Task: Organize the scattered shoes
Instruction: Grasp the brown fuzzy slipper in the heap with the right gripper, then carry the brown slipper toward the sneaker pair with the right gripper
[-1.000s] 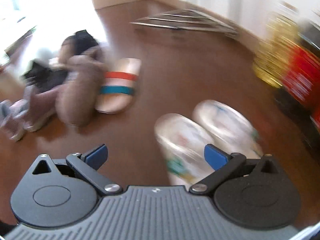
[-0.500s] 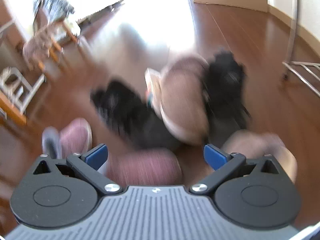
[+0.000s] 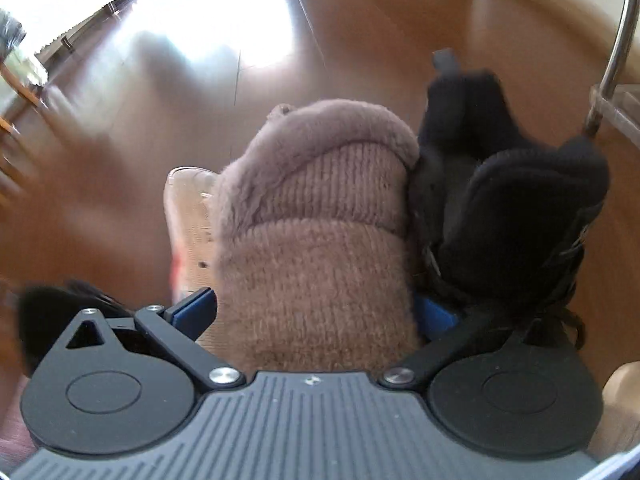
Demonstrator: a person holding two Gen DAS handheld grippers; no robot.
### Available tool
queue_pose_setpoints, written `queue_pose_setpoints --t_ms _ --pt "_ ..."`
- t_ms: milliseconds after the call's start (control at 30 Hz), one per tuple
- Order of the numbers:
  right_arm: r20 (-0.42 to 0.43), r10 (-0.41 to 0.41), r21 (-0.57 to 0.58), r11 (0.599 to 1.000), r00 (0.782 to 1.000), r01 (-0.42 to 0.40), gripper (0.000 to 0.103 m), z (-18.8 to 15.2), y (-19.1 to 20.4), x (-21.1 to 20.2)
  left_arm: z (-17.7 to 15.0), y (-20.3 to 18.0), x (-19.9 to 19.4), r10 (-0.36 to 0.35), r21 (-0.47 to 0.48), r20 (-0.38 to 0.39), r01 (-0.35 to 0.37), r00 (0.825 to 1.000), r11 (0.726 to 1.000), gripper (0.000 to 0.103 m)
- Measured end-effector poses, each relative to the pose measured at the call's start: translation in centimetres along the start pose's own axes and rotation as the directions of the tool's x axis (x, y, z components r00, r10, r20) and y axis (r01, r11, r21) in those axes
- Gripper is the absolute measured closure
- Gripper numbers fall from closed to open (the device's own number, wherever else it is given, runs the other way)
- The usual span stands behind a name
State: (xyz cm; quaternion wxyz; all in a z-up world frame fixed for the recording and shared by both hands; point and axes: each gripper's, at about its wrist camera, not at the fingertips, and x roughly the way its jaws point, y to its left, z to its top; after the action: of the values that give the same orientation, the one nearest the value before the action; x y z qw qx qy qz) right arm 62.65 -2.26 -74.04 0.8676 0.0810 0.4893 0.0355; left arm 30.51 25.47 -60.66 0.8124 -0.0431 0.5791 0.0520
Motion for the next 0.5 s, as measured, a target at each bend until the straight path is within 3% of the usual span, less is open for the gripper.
queue_pose_setpoints --t_ms 67,167,267,333,367,400,433,500 --pt "0.011 0.041 0.033 0.999 0.999 -0.041 0.049 -0.2 -0.2 -0.7 -0.1 -0.3 -0.3 -0.004 0.005 0.011 0.004 1.0 1.0 0.005" --pt "0.065 0.147 0.104 0.983 0.987 -0.154 0.051 -0.4 -1.5 -2.8 -0.2 -0.9 -0.5 -0.007 0.019 0.018 0.007 1.0 1.0 0.005" --pt "0.174 0.328 0.23 0.904 0.929 -0.362 0.051 -1.1 -3.4 -6.8 -0.5 -1.9 -1.1 -0.011 0.033 0.027 0.011 1.0 0.999 0.005" --pt "0.234 0.459 0.228 0.831 0.857 -0.507 0.05 -2.5 -4.2 -11.0 -0.9 -3.0 -1.9 -0.01 0.058 0.048 0.007 0.999 0.998 0.005" --pt "0.24 0.482 0.223 0.818 0.843 -0.531 0.049 -3.1 -4.5 -12.3 -1.1 -3.6 -2.4 -0.01 0.071 0.059 0.005 0.998 0.997 0.005" --pt "0.248 0.525 0.21 0.792 0.814 -0.574 0.048 -4.8 -5.1 -15.1 -1.2 -3.9 -2.6 -0.009 0.08 0.067 0.004 0.998 0.997 0.005" --pt "0.249 0.552 0.201 0.775 0.796 -0.6 0.047 -6.6 -5.9 -17.7 -1.3 -4.1 -2.9 -0.008 0.085 0.073 0.002 0.997 0.996 0.005" --pt "0.225 0.573 0.188 0.768 0.788 -0.612 0.047 -9.9 -7.6 -21.5 -2.0 -5.2 -4.0 -0.022 0.096 0.094 0.013 0.995 0.995 0.005"
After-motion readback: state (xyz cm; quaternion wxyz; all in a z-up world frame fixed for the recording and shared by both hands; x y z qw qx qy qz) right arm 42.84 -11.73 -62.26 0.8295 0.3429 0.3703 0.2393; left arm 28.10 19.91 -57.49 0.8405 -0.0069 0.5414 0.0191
